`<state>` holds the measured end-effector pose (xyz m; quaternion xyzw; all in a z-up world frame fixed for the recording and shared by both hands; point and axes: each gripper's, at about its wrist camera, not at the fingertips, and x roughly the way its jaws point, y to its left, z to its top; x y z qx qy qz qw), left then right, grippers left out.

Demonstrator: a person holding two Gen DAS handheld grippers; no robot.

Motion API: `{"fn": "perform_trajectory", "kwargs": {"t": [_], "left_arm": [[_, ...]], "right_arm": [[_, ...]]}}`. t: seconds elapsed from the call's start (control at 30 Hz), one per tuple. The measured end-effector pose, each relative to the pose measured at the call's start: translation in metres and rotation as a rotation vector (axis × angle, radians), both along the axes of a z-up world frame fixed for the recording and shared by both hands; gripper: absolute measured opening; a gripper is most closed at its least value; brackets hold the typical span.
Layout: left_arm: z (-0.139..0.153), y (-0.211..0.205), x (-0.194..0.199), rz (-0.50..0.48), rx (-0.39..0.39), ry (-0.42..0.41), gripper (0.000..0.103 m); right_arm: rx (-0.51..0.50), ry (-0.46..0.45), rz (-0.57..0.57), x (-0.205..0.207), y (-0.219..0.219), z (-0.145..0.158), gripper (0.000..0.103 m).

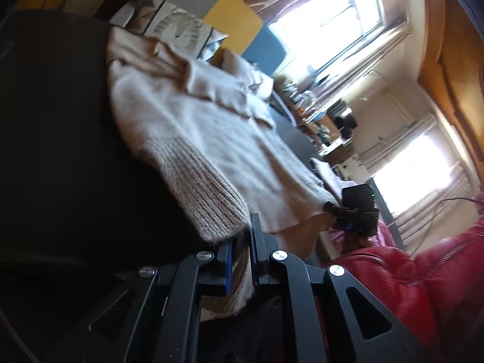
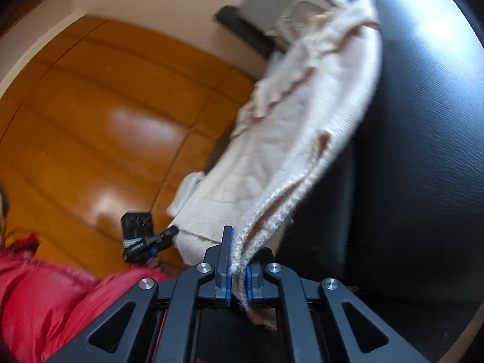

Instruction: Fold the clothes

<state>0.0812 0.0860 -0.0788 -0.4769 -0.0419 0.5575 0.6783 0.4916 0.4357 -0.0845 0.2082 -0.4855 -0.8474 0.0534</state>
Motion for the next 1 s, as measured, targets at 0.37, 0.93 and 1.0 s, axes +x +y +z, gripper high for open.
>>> {"fn": "perform_trajectory", "kwargs": {"t": [0.37,0.93,1.0], "left_arm": [[0.019,-0.039,-0.032,0.083,0.107,-0.229,0.009],[-0.038,0.006,-0.064,0.128,-0.205,-0.298,0.010],[-0.042,-0.013,-0.061,0.146,-0.237,-0.306,0.017]], "right_arm": [[-0.149,0.195,-0.036,0.056,-0.005,0.004,0.005],[-0.115,0.115,-0.119,-0.036,0.104,0.017,0.005],[-0.156,0.101,-0.155,-0.035,0.106,0.000,0.005]]}}
